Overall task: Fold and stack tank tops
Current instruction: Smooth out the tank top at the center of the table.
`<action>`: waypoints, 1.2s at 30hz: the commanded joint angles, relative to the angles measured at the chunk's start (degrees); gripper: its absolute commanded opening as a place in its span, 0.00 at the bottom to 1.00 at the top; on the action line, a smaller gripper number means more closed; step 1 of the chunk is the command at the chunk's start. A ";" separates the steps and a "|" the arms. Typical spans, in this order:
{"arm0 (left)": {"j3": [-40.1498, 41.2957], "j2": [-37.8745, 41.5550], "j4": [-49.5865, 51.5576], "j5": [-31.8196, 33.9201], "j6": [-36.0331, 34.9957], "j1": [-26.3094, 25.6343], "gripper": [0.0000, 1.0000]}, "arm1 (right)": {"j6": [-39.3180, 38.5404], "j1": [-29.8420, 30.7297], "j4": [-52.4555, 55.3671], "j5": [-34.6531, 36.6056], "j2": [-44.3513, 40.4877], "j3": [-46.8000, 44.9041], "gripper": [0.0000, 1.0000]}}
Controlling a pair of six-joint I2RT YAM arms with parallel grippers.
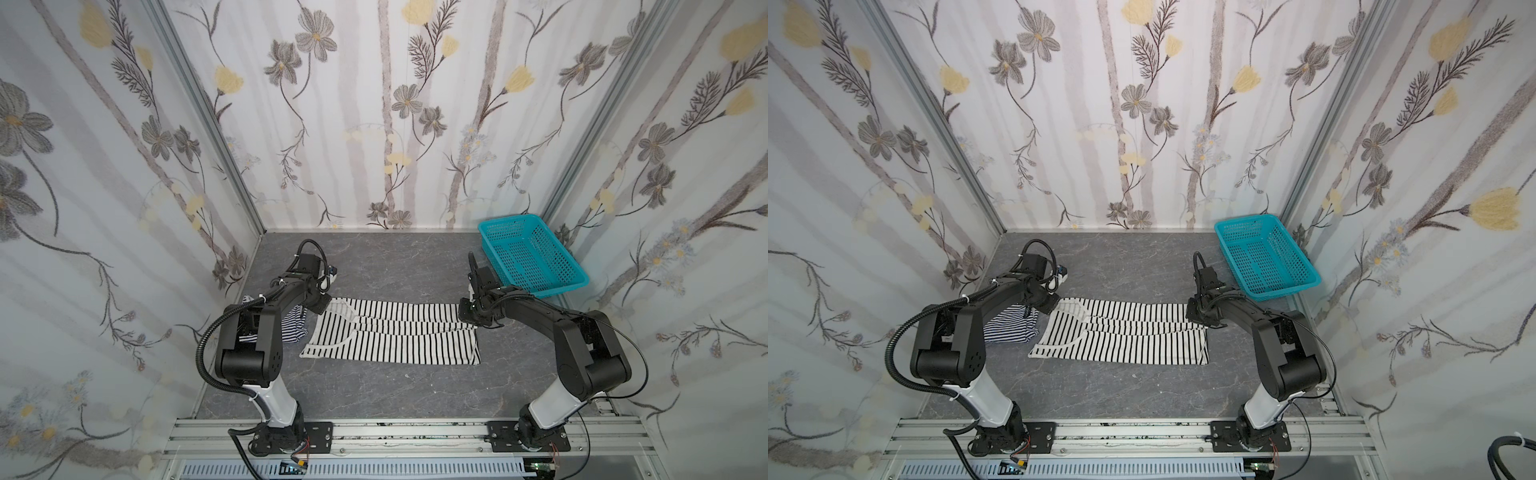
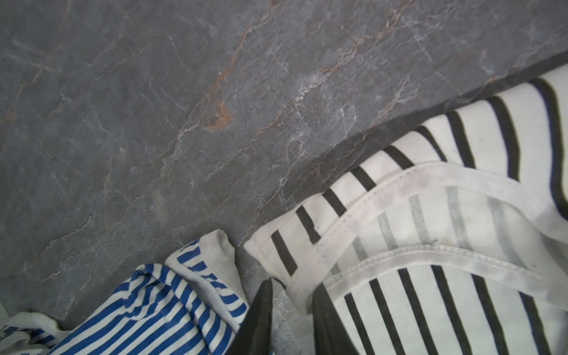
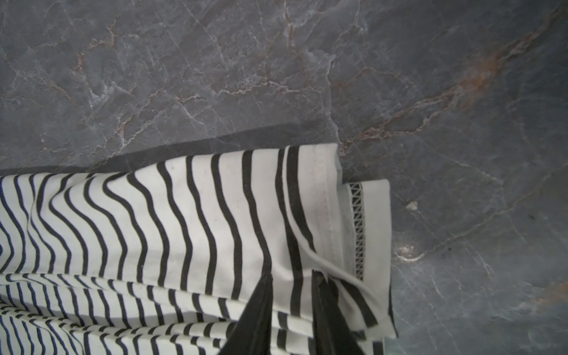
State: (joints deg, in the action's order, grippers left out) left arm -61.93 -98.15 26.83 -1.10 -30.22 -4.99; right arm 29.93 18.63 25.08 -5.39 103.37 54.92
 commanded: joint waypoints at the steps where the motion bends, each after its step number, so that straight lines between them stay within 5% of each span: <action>1: 0.82 1.82 -1.68 -0.61 -0.02 0.21 0.17 | 0.27 0.08 -2.23 0.99 0.16 -0.38 0.20; 21: 6.20 3.02 -5.56 1.20 -0.37 3.15 0.16 | -0.21 0.25 1.46 5.49 -2.18 -2.80 0.12; 25: 6.55 7.12 -5.34 -1.60 0.08 3.09 0.36 | -0.05 0.23 1.66 5.56 -3.17 -2.59 0.12; 36: 6.98 4.27 -5.47 -3.12 1.36 0.32 0.41 | -0.04 0.25 1.73 5.39 -1.16 -0.30 0.13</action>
State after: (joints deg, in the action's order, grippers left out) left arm -54.89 -92.88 21.76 -3.33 -29.74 -4.54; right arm 29.91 18.85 27.64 -1.08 101.67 53.80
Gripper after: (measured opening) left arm 0.412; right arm 0.131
